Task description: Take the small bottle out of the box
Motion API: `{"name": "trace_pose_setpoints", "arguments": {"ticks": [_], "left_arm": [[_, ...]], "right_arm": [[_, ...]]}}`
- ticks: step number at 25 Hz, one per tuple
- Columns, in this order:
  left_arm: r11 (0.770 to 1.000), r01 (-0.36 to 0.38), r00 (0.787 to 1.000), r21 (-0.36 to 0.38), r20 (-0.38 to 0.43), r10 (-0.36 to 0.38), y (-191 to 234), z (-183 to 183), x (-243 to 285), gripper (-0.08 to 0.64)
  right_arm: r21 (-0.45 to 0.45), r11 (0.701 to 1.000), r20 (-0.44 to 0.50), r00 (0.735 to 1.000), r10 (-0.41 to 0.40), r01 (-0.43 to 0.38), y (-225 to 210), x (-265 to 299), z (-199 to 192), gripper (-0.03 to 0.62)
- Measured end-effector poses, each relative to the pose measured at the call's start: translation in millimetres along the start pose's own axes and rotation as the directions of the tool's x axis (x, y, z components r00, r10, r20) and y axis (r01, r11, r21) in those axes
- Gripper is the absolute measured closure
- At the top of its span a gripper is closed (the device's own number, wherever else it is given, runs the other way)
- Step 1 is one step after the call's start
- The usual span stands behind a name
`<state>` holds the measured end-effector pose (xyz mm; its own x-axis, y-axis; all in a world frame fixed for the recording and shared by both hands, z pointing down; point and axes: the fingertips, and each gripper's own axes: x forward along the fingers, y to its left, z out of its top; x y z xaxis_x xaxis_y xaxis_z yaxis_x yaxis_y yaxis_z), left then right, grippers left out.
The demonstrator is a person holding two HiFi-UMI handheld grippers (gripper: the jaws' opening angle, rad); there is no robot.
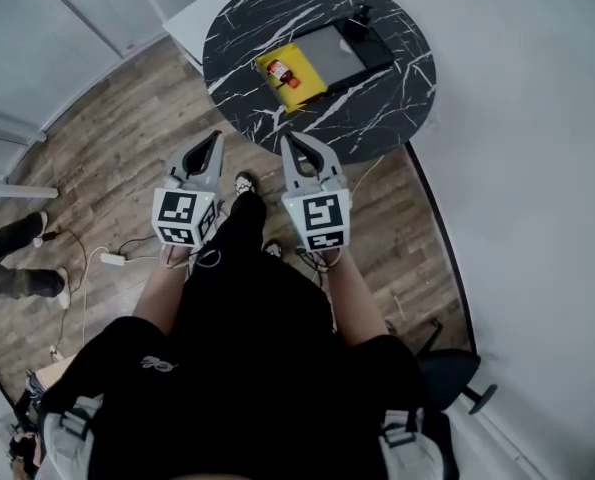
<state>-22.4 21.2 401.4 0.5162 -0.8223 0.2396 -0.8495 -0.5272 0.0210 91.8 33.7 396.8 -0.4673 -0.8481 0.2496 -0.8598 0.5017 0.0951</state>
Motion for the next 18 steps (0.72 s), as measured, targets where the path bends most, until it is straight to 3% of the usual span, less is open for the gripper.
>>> {"name": "trace_pose_setpoints", "arguments": {"ticks": [9, 18], "left_arm": [[0.997, 0.061, 0.996, -0.04, -0.065, -0.063, 50.9, -4.2, 97.0, 0.561], [0.981, 0.158, 0.963, -0.114, -0.203, -0.178, 87.9, -47.8, 169.4, 0.561]], "right_arm": [[-0.023, 1.0, -0.126, 0.992, 0.0, -0.003, -45.3, 91.2, -12.4, 0.598], [0.009, 1.0, -0.324, 0.946, -0.018, 0.022, -67.6, 165.5, -48.5, 0.598]]}}
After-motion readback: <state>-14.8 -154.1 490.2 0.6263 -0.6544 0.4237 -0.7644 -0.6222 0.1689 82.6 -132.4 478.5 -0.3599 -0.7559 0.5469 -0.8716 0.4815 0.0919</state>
